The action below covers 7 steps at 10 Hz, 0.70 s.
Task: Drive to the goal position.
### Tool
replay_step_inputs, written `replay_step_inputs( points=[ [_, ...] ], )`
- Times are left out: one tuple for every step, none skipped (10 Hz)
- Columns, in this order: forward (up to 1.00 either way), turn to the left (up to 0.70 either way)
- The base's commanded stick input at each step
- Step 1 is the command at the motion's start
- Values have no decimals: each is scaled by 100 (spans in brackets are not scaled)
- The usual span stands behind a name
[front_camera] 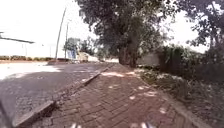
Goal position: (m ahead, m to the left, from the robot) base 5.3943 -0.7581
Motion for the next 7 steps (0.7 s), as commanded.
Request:
replay_step_inputs(
  points=[
    [50,-50],
    [50,-27],
    [50,-3],
    [50,0],
    [50,0],
    [50,0],
    [50,0]
  ],
)
